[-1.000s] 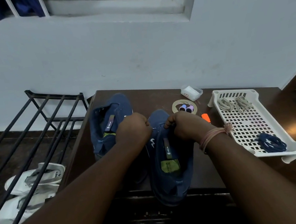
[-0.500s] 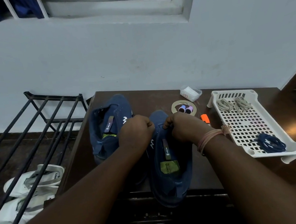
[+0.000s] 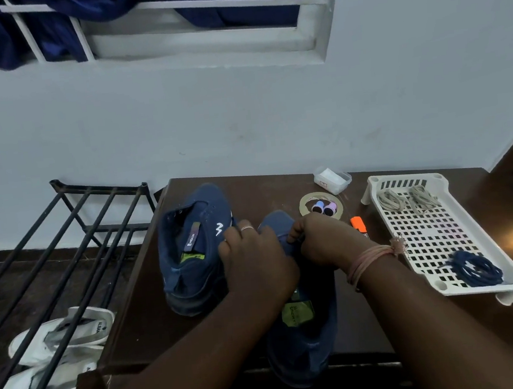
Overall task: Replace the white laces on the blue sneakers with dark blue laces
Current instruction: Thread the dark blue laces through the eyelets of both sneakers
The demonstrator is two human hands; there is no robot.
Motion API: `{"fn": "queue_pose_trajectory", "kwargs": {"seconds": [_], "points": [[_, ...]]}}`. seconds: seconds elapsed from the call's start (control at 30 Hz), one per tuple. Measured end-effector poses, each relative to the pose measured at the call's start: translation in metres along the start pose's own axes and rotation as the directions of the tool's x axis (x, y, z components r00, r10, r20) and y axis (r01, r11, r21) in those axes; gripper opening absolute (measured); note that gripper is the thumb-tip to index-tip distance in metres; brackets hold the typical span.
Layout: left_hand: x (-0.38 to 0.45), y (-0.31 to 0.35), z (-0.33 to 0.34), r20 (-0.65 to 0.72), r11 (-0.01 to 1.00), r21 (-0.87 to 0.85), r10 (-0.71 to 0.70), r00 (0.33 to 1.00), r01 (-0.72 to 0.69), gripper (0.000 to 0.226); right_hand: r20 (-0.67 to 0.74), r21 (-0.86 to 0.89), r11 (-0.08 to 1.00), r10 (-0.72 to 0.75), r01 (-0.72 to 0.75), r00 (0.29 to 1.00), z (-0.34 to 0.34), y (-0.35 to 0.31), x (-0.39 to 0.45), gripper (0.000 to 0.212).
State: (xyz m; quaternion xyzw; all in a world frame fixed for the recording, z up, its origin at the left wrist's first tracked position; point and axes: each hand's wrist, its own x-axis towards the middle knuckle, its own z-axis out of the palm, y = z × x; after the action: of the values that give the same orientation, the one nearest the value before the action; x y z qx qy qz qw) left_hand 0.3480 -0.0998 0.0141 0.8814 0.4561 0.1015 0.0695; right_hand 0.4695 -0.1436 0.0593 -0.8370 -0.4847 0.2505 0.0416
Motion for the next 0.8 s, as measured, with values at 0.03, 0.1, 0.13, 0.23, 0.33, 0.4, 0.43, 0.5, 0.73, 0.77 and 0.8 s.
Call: {"fn": "queue_pose_trajectory", "kwargs": {"seconds": [0.03,0.1,0.13,0.23,0.33,0.4,0.43,0.5,0.73,0.77,0.8], "points": [[-0.002,0.0,0.0,-0.026,0.999,0.017,0.029,0.999,-0.029,0.039,0.012,0.006,1.0,0.0,0.0,1.0,-0.001,0.001,0.001,0.038],[-0.001,-0.002,0.001,-0.009,0.999,-0.012,0.051,0.999,-0.051,0.028,0.0,0.015,1.0,-0.007,0.007,1.0,-0.001,0.002,0.002,0.038],[0.002,-0.003,0.004,0.014,0.997,-0.071,0.036,0.999,-0.035,0.026,-0.005,0.011,1.0,-0.013,0.013,1.0,0.0,0.002,0.002,0.038],[0.004,-0.005,0.008,0.112,0.945,-0.325,-0.009,0.994,0.045,0.02,0.004,-0.04,0.999,-0.02,0.02,1.0,0.003,0.003,0.003,0.037],[0.009,-0.001,0.006,0.215,0.883,-0.449,-0.043,0.976,0.138,0.03,0.007,-0.065,0.998,-0.014,0.015,1.0,0.004,0.004,0.008,0.035],[0.016,-0.004,0.011,0.285,0.827,-0.507,-0.105,0.953,0.243,0.025,0.014,-0.091,0.996,-0.015,0.016,1.0,0.006,0.004,0.012,0.035],[0.019,-0.006,0.013,0.312,0.819,-0.496,-0.142,0.939,0.289,0.02,0.016,-0.11,0.994,-0.018,0.02,1.0,0.008,0.005,0.014,0.035],[0.023,-0.008,0.018,0.328,0.8,-0.502,-0.175,0.928,0.329,0.018,-0.011,-0.121,0.992,-0.027,0.025,1.0,0.012,0.006,0.017,0.033],[0.022,-0.006,0.007,0.464,0.495,-0.684,-0.272,0.843,0.536,0.03,-0.161,-0.062,0.998,-0.035,0.025,0.986,0.03,0.013,0.027,0.027],[0.025,-0.007,0.012,0.508,0.366,-0.719,-0.302,0.807,0.59,0.031,-0.198,-0.046,0.998,-0.042,0.034,0.979,0.033,0.014,0.028,0.023],[0.028,-0.008,0.014,0.513,0.328,-0.725,-0.328,0.793,0.605,0.032,-0.227,-0.014,0.999,-0.033,0.031,0.973,0.035,0.014,0.03,0.018]]}}
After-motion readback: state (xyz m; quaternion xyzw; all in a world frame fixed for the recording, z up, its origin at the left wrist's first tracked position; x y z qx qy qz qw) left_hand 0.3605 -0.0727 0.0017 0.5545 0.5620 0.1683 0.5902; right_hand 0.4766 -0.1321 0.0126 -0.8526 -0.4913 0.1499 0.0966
